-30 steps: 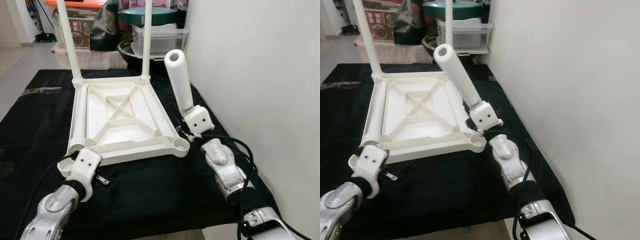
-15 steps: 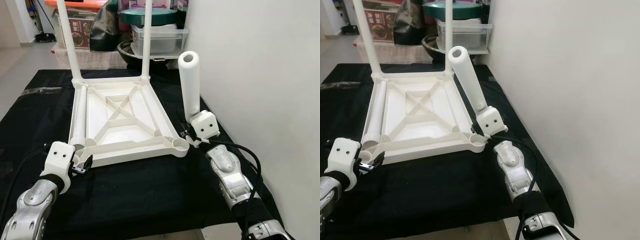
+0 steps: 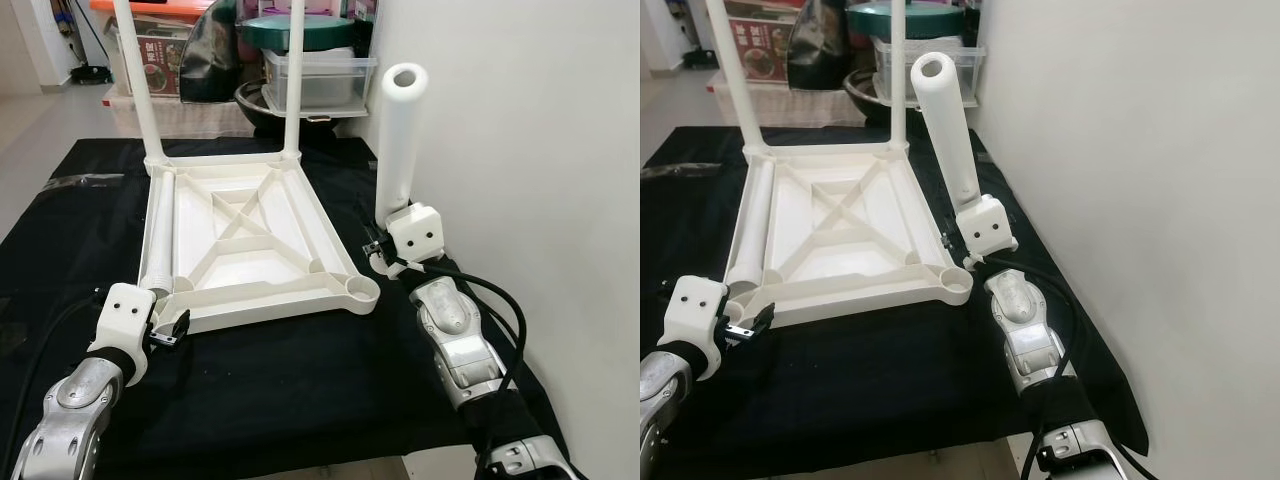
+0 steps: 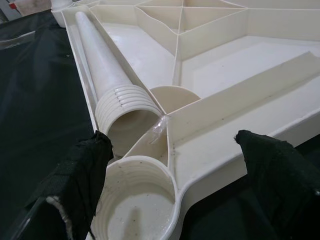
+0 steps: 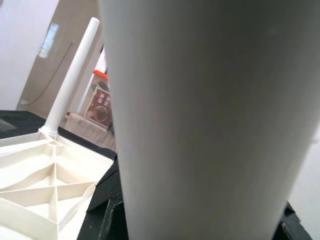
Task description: Building children table
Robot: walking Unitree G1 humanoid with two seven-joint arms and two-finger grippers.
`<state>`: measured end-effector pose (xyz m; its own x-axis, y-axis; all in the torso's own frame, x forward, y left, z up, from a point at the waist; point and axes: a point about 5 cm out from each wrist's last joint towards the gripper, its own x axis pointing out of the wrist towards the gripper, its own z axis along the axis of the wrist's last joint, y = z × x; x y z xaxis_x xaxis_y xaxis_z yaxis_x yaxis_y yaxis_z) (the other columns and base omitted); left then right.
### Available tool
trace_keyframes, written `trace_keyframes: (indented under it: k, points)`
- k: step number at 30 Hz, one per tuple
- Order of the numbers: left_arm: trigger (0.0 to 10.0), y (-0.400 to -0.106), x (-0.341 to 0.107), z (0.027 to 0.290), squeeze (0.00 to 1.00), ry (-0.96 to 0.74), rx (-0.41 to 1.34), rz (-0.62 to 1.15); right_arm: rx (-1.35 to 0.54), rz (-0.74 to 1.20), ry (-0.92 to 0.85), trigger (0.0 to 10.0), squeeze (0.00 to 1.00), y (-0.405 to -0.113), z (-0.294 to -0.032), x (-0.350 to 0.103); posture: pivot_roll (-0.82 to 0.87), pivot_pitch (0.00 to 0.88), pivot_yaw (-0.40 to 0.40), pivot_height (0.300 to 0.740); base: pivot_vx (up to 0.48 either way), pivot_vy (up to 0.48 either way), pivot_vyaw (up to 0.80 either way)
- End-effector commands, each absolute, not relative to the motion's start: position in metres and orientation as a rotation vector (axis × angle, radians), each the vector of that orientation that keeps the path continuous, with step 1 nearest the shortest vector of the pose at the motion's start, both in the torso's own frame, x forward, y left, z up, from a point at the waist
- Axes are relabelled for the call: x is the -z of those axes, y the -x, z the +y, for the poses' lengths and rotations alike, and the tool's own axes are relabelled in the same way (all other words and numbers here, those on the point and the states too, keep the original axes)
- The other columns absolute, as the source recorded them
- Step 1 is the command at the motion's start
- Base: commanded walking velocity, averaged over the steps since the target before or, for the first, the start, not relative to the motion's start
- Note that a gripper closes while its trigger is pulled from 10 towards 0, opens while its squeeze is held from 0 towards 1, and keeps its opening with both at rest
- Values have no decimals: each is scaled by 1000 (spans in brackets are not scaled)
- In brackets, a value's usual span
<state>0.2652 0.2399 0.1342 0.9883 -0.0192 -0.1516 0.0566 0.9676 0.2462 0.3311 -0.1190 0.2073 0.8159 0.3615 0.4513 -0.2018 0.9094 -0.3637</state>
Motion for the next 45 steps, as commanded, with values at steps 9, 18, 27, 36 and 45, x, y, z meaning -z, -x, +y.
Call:
trace_keyframes:
  k: [9,18,27,36,45]
  points:
    - [10000,-266,-131,237,0,-246,45,152,-339,-454,302,0,0,-321,-120,-184,109,0,-105,740,0,0,0]
    - [10000,-268,-131,237,0,-245,45,147,-332,-474,281,0,0,-323,-115,-190,110,0,-106,740,0,0,0]
    - [10000,-268,-130,236,0,-241,41,147,-369,-474,251,0,0,-320,-105,-192,114,0,-118,740,0,0,0]
    - [10000,-268,-130,237,0,-242,40,148,-376,-443,249,0,0,-314,-103,-181,110,0,-114,740,0,0,0]
    - [10000,-270,-131,237,0,-239,40,144,-341,-306,145,0,0,-321,-108,-170,111,0,-115,740,0,0,0]
